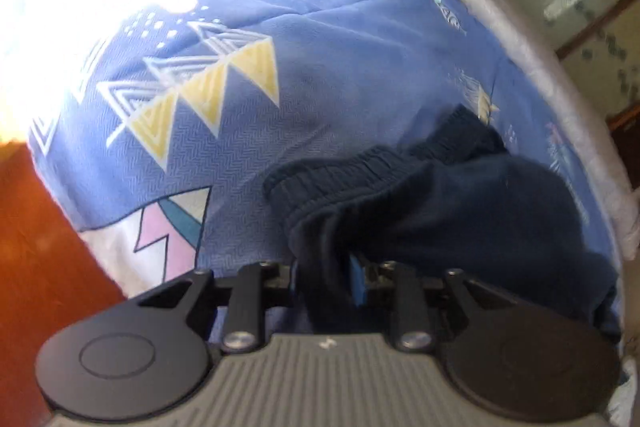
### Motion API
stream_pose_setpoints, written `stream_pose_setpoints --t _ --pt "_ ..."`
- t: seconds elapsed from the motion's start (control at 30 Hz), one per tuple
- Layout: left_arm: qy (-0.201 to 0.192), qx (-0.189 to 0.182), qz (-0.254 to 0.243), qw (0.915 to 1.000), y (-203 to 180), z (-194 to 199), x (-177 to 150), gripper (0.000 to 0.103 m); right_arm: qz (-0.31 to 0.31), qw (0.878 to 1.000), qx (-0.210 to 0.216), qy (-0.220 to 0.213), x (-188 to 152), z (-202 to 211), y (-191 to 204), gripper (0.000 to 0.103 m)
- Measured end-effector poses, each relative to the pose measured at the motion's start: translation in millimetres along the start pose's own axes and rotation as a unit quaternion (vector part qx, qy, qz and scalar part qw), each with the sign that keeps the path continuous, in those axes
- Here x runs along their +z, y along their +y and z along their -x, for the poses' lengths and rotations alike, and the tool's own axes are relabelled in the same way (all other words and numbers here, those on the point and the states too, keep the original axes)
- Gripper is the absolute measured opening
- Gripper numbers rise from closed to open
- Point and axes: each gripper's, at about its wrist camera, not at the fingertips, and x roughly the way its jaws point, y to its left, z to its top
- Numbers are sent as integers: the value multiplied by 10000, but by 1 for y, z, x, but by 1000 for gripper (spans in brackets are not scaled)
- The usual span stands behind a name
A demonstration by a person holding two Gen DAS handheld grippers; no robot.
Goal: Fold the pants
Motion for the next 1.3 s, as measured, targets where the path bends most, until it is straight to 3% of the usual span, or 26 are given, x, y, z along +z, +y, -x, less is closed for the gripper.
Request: stream_pose_setpoints --t 0.07,0.1,0.13,0.23,0.3,0.4,0.47,0.57,0.6,0.63,0.7,0.77,0.8,0.83,0.87,0.9,0.93,1.0,1.17,1.3 --pt "144 97 -66 9998 -4 7 6 29 6 9999 78 99 4 10 -2 39" --pt "38 168 -103 9998 -7 15 10 30 -44 9999 121 73 6 18 -6 40" --pt "-158 79 -80 9998 -9 27 16 35 -142 9998 149 -16 7 28 -12 41" --pt "-1047 -8 84 9945 -8 67 34 34 -623 9974 121 -335 1 62 -35 44" --pt "-1290 -69 -295 9912 -21 75 57 34 -1094 9925 -72 -539 -2 84 -61 44" --pt "-1072 -259 -1061 9882 -58 57 87 38 -1944 9763 -371 -872 -3 107 -106 44" --pt "-759 -499 -1520 9842 -88 26 100 58 -2477 9599 -591 -1168 -8 122 -137 46" --pt "-19 -708 -1761 9818 -124 -36 113 65 -3343 9273 -735 -1512 -20 127 -162 48" --pt "169 -662 -1794 9814 -132 -57 118 67 -3543 9188 -766 -1562 -25 130 -170 48" --pt "283 -472 -1818 9818 -140 -82 119 76 -3682 9126 -823 -1577 -32 132 -178 48" --pt "451 -157 -1827 9820 -140 -121 120 80 -3820 9065 -951 -1527 -38 127 -181 48" --pt "795 -309 -1513 9848 -131 -147 122 73 -3863 9044 -1054 -1472 -42 121 -180 48" --pt "992 -612 -1217 9857 -124 -153 123 69 -3867 9042 -1095 -1446 -43 120 -180 48" --pt "1167 -997 -996 9831 -122 -156 122 50 -3855 9047 -1132 -1420 -45 119 -173 49" --pt "1331 -1246 -909 9790 -124 -160 121 38 -3840 9052 -1172 -1394 -45 116 -173 50" --pt "1310 -1213 -1002 9788 -129 -159 117 36 -3822 9059 -1212 -1366 -43 113 -174 52" --pt "1268 -1128 -1173 9785 -135 -156 116 16 -3807 9064 -1246 -1344 -42 110 -174 52" --pt "1306 -1306 -994 9778 -135 -155 118 13 -3784 9077 -1265 -1303 -42 106 -174 52" --pt "265 -1662 -270 9854 -124 -121 156 10 -3702 9117 -1258 -1263 -33 96 -180 52" --pt "-862 -1326 -267 9871 -126 -106 189 10 -3688 9116 -1185 -1377 -24 93 -183 52"
